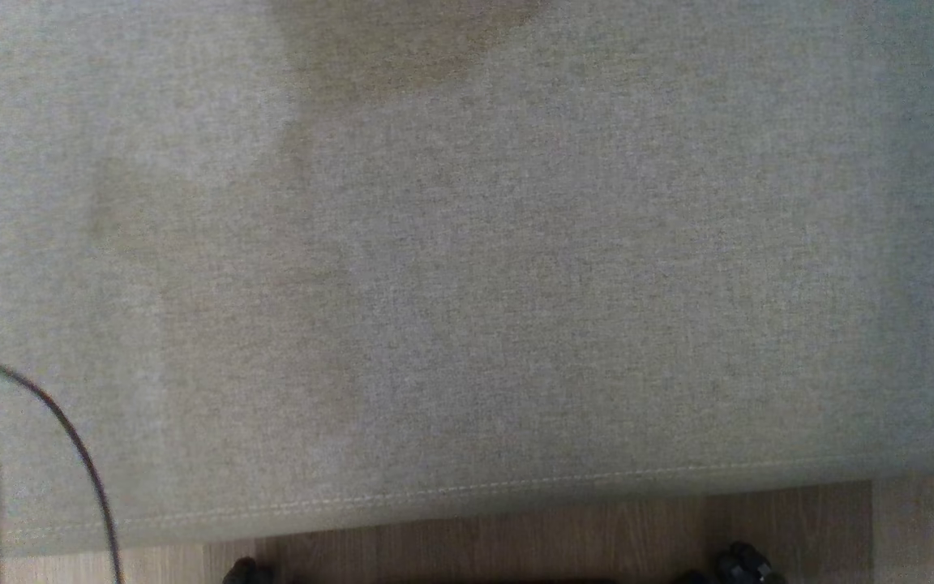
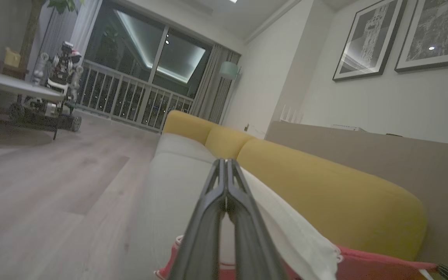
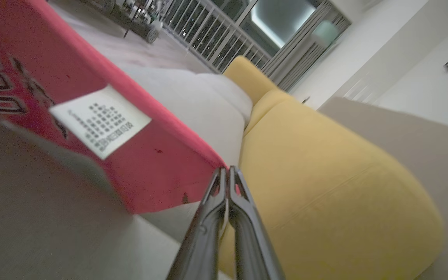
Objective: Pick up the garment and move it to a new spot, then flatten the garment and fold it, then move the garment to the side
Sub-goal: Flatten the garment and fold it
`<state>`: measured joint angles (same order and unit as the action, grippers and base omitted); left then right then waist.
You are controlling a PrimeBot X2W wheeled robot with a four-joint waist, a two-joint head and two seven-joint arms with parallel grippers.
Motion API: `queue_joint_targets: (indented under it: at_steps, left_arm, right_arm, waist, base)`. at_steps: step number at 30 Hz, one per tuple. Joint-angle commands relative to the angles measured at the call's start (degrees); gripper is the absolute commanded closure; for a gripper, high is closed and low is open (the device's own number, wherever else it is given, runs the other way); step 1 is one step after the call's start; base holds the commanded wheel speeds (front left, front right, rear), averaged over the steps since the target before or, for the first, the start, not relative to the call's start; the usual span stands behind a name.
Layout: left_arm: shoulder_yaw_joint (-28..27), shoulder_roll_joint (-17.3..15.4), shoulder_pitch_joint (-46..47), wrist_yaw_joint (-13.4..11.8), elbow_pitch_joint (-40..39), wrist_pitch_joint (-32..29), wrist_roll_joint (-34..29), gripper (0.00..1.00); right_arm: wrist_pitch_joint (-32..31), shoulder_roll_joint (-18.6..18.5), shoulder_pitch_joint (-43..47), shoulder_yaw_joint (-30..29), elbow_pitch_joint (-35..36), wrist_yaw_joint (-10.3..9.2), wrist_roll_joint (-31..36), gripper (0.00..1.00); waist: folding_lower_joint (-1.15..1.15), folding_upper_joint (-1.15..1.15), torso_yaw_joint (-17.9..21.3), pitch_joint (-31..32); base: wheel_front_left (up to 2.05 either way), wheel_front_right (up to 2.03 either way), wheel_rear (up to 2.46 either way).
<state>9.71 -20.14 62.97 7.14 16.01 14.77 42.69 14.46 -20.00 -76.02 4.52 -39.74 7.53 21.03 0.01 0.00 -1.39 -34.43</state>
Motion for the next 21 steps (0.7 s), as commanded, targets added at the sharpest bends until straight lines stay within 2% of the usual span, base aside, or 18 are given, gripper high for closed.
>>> queue_joint_targets:
  at_steps: [1, 6, 10, 12, 16, 21]
  left_arm:
    - [-1.49, -2.43, -2.66, 0.34, -3.87, 0.21, 0.91, 1.0]
    - [-0.68, -1.83, -21.02, 0.34, -9.89, 0.22, 5.25, 1.0]
    - [0.61, -1.1, -33.35, 0.3, -12.24, 0.21, 7.24, 1.0]
    - [1.15, -0.65, -38.46, 0.03, -12.51, 0.17, 7.72, 1.0]
    - [1.0, 1.38, -48.26, -2.61, -12.86, 0.1, 9.95, 1.0]
    - [1.27, 3.48, -58.0, -4.23, -14.71, 0.13, 11.09, 1.0]
  right_arm:
    - [0.29, -0.05, 1.4, -0.9, 1.62, -0.04, -0.67, 1.0]
    - [0.13, 0.09, 12.29, -1.1, 2.35, -0.04, -4.37, 1.0]
    - [-3.63, 0.2, 22.65, -0.47, 4.7, -0.04, -9.78, 1.0]
    - [-4.83, -0.02, 28.4, 0.1, 7.82, -0.04, -12.21, 1.0]
    - [-7.01, -0.22, 40.9, -0.58, 15.66, -0.04, -16.13, 1.0]
    - [-10.49, 0.59, 55.31, -2.79, 26.32, -0.04, -18.44, 1.0]
  waist:
    - [-0.01, 0.0, -0.27, 0.69]
    - [-0.01, 0.0, -0.02, 3.59]
    - [-0.01, 0.0, -0.13, 6.83]
    - [-0.01, 0.0, -0.2, 8.53]
    - [-0.01, 0.0, -0.13, 11.72]
    - [-0.01, 0.0, 0.02, 14.73]
  base:
    - [0.0, 0.0, 0.0]
    - [0.0, 0.0, 0.0]
    - [0.0, 0.0, 0.0]
    - [0.0, 0.0, 0.0]
    - [0.0, 0.0, 0.0]
    - [0.0, 0.0, 0.0]
